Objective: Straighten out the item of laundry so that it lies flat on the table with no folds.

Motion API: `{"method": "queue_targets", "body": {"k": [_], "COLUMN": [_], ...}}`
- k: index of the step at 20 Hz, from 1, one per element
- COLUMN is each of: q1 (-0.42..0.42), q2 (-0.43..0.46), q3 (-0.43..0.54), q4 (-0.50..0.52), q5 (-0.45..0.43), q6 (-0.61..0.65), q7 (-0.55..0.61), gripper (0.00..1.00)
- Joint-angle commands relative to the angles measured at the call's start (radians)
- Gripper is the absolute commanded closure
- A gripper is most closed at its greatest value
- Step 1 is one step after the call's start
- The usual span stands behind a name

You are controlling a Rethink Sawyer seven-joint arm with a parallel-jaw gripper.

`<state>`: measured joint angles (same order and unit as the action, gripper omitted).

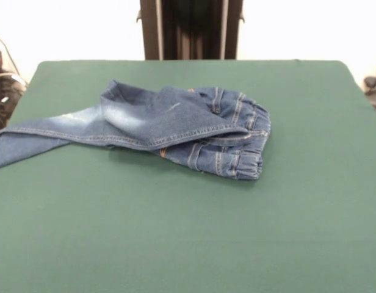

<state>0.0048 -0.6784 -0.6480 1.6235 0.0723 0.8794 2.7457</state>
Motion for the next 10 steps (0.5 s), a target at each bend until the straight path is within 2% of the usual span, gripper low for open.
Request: {"method": "queue_targets", "body": {"k": [1, 5, 10], "q1": [-0.07, -0.066, -0.047], "q2": [-0.077, -0.058, 0.05], "q3": [0.246, 0.287, 0.346], "q4": [0.215, 0.198, 0.16], "q5": [-0.062, -0.042, -0.001], "q6": [-0.226, -0.268, -0.408], "q7": [-0.237, -0.131, 0.021], "gripper": [1.0, 1.0, 1.0]}}
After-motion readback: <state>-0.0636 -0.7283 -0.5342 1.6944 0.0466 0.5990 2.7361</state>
